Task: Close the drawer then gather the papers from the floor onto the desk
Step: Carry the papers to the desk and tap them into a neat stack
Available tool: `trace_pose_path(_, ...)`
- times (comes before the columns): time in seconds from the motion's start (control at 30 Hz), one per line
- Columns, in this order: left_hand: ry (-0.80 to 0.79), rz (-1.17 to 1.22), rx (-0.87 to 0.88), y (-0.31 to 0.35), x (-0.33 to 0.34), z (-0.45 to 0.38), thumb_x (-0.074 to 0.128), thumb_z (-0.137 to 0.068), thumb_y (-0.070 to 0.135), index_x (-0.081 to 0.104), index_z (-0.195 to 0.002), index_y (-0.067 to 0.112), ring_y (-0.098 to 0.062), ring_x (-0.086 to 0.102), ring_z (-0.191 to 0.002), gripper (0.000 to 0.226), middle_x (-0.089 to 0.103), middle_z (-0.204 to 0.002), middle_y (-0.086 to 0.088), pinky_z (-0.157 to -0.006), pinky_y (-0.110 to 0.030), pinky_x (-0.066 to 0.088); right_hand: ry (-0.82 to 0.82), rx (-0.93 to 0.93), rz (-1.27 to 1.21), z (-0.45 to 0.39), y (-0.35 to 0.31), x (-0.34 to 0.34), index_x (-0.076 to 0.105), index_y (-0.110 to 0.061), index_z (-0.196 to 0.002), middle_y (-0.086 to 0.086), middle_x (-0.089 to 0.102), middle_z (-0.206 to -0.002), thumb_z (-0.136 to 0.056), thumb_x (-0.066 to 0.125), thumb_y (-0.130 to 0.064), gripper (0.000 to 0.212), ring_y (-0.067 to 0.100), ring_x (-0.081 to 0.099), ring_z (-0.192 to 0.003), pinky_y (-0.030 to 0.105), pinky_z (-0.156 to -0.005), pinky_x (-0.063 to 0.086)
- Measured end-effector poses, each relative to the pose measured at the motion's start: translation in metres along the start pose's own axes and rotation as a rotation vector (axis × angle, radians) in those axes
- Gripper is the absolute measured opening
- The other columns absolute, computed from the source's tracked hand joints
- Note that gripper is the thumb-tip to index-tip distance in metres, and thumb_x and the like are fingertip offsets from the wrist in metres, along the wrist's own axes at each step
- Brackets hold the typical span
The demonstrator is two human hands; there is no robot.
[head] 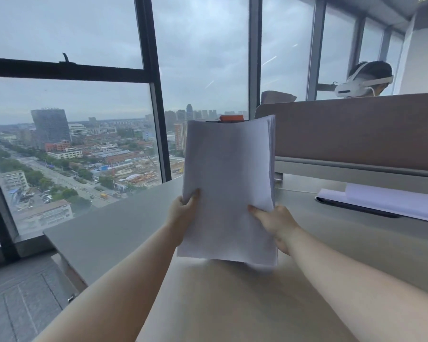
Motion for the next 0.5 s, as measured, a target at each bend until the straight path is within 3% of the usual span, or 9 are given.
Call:
trace_pose_path(0.1, 0.071, -0.269, 0.067, 0.007, -0.008, -0.020, 0.054, -0.090, 0.037, 0.041, -0.060, 0.011, -0.024, 0.046, -0.067, 0.041, 0.043, -0.060, -0.004, -0.052, -0.033, 0.031, 0.054, 0.090, 0.090, -0.011, 0.023, 0.009, 0.067, 0.000, -0.114, 0.015, 0.070, -0.106, -0.085, 0.069, -0.017, 0.034, 0.032, 0.067, -0.100, 0.040, -0.088, 0.052)
trace_pose_path(0.17, 0.086, -0.449, 0.022, 0.000, -0.011, -0.033, 0.053, -0.090, 0.034, 0.034, -0.057, 0.013, -0.029, 0.048, -0.072, 0.044, 0.039, -0.060, -0.003, -0.061, -0.036, 0.034, 0.066, 0.176, 0.075, -0.013, 0.040, 0.017, 0.065, 0.005, -0.116, 0.020, 0.069, -0.112, -0.085, 0.067, -0.014, 0.037, 0.037, 0.067, -0.104, 0.048, -0.094, 0.052)
trace_pose_path(0.23, 0.041, -0.600, -0.036, -0.013, -0.009, -0.044, 0.053, -0.090, 0.033, 0.045, -0.060, 0.009, -0.040, 0.057, -0.082, 0.039, 0.047, -0.064, -0.009, -0.072, -0.039, 0.043, 0.076, 0.231, 0.061, -0.015, 0.047, 0.023, 0.061, 0.008, -0.121, 0.021, 0.065, -0.120, -0.088, 0.062, -0.010, 0.037, 0.038, 0.064, -0.110, 0.046, -0.098, 0.049)
trace_pose_path(0.3, -0.009, -0.656, -0.097, -0.031, -0.009, -0.051, 0.052, -0.091, 0.031, 0.064, -0.094, -0.010, -0.043, 0.060, -0.104, 0.043, 0.064, -0.098, -0.028, -0.085, -0.043, 0.047, 0.095, 0.268, 0.053, -0.017, 0.046, 0.023, 0.056, 0.009, -0.126, 0.021, 0.061, -0.124, -0.092, 0.056, -0.006, 0.036, 0.037, 0.060, -0.114, 0.042, -0.096, 0.046)
trace_pose_path(0.33, -0.020, -0.673, -0.121, -0.041, -0.010, -0.053, 0.051, -0.092, 0.030, 0.059, -0.113, -0.015, -0.044, 0.056, -0.114, 0.050, 0.060, -0.118, -0.033, -0.093, -0.043, 0.046, 0.101, 0.288, 0.032, -0.019, 0.046, 0.023, 0.055, 0.008, -0.127, 0.021, 0.060, -0.125, -0.093, 0.054, -0.004, 0.036, 0.036, 0.060, -0.111, 0.040, -0.092, 0.046)
trace_pose_path(0.37, -0.022, -0.687, -0.131, -0.048, -0.013, -0.054, 0.050, -0.092, 0.029, 0.054, -0.120, -0.016, -0.043, 0.054, -0.119, 0.053, 0.055, -0.127, -0.035, -0.097, -0.042, 0.044, 0.110, 0.307, 0.028, -0.023, 0.049, 0.023, 0.054, 0.007, -0.128, 0.021, 0.059, -0.127, -0.094, 0.052, -0.004, 0.036, 0.036, 0.060, -0.109, 0.039, -0.089, 0.046)
trace_pose_path(0.5, 0.035, -0.685, -0.110, -0.063, -0.034, -0.059, 0.047, -0.093, 0.029, 0.063, -0.098, -0.008, -0.037, 0.058, -0.103, 0.041, 0.062, -0.117, -0.029, -0.087, -0.037, 0.043, 0.096, 0.342, -0.017, -0.035, 0.055, 0.035, 0.052, 0.001, -0.131, 0.017, 0.059, -0.129, -0.094, 0.048, -0.005, 0.037, 0.036, 0.058, -0.117, 0.041, -0.098, 0.046)
Point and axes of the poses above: each hand's wrist, its own z-axis away from the middle knuckle, its own x-axis out of the palm, y = z × x, the point moved 8 cm from there along -z, towards the middle knuckle
